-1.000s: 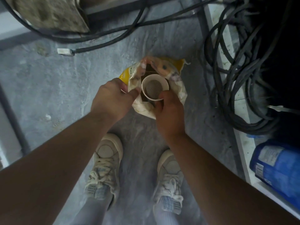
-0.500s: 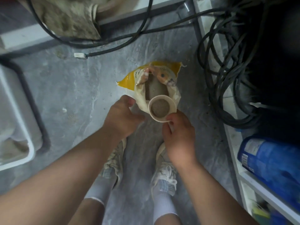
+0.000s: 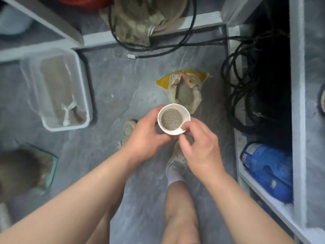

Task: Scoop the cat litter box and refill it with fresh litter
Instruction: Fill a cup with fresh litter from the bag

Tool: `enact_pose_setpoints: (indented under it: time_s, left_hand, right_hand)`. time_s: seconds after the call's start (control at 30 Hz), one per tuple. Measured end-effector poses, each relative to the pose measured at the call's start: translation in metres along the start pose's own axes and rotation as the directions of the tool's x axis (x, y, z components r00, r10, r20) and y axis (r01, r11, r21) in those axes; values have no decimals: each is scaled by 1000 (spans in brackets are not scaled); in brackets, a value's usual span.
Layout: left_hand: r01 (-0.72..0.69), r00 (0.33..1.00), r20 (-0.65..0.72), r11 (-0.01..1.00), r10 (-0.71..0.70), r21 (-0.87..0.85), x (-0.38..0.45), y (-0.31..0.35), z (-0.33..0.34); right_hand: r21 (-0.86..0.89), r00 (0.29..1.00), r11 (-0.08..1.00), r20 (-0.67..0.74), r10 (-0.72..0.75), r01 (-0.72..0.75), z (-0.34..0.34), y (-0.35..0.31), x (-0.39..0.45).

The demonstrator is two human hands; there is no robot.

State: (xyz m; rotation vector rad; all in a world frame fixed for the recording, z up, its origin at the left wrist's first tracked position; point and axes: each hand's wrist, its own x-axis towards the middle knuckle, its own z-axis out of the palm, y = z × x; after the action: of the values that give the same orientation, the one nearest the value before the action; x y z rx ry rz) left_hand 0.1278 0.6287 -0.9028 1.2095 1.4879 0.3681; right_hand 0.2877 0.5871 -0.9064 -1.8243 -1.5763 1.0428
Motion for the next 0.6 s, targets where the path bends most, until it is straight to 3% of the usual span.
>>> enact_pose_setpoints:
  time_s: [0.23, 0.43, 0.6]
  left_hand:
    - [-1, 984, -174, 992, -21, -125, -53, -4, -35]
    - [41, 956, -271, 963, -116, -268, -88, -54, -83]
    - [84, 924, -317, 920, -216, -382, -123, -105, -150]
  right_hand:
    - [168, 978, 969, 134, 158, -179, 9, -58, -16]
    - [-38, 939, 991, 316, 134, -129, 79, -86, -29]
    - [-12, 904, 996, 418, 87, -91, 158, -147, -39]
